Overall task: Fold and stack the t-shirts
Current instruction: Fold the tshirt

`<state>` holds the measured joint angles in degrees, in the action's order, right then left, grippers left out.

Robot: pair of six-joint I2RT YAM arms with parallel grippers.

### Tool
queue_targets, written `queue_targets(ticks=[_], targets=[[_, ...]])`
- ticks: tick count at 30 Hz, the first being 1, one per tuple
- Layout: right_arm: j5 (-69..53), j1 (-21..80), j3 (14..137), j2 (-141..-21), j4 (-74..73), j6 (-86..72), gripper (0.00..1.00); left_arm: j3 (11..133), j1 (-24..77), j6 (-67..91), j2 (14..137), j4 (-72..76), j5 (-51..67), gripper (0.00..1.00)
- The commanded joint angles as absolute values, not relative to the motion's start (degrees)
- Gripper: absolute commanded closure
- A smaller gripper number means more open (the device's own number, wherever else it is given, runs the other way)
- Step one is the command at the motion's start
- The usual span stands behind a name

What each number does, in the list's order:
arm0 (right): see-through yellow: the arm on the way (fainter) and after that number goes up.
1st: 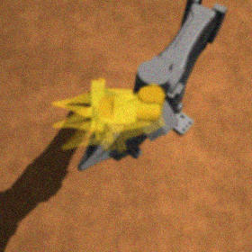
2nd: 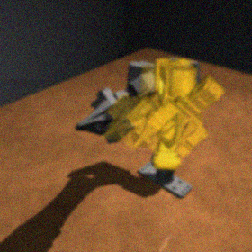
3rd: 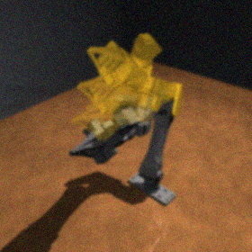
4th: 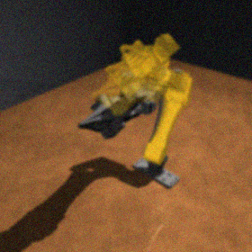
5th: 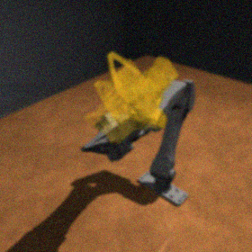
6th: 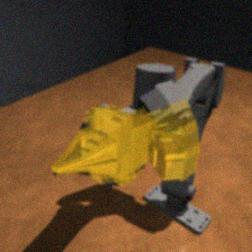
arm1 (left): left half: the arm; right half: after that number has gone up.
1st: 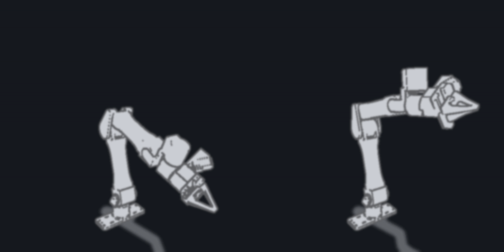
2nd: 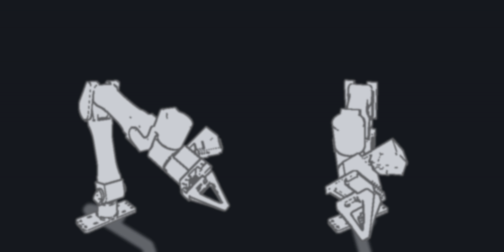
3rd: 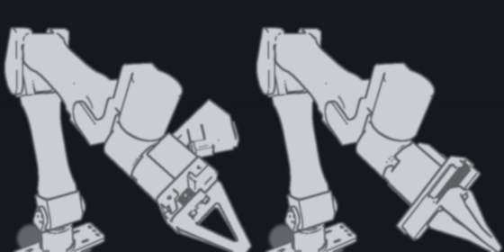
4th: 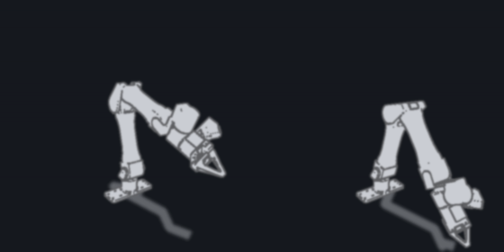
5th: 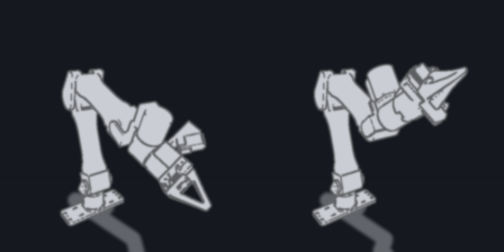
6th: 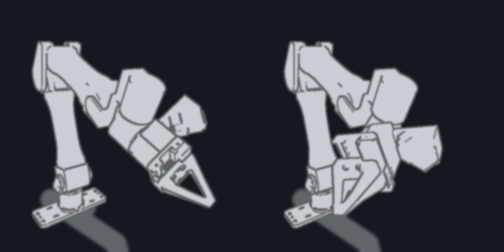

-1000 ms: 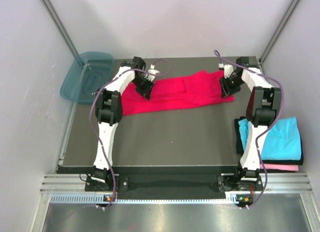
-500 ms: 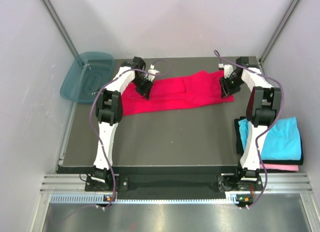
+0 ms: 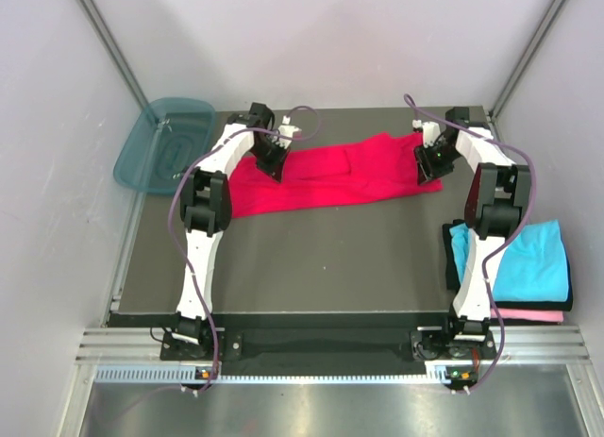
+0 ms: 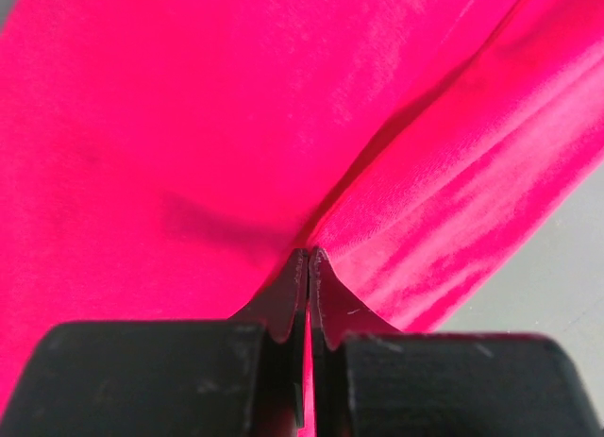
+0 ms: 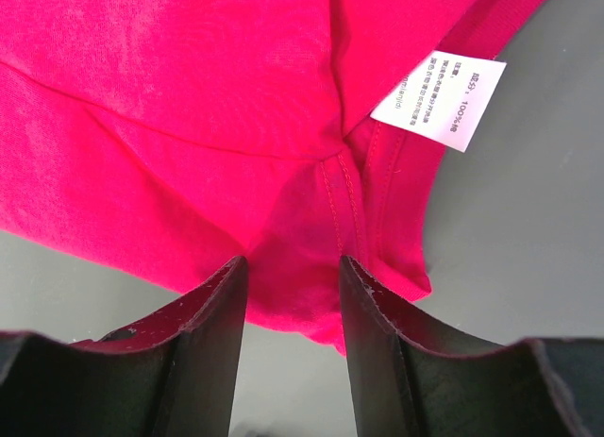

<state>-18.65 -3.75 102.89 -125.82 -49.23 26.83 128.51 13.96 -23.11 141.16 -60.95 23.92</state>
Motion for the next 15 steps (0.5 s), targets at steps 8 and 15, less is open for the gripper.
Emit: queue_targets(ticks=[8,15], targets=[[-19.8,-2.9,105.1,-125.4,-47.9,26.4,0.57,131.8,13.4,-21.8,139.5,-56.6,19.7,1.0],[-18.2,-2.9,105.4,-125.2,-47.1,25.6,0.57,132.1,13.4,-22.1,139.7,-56.3,17.1,0.85]])
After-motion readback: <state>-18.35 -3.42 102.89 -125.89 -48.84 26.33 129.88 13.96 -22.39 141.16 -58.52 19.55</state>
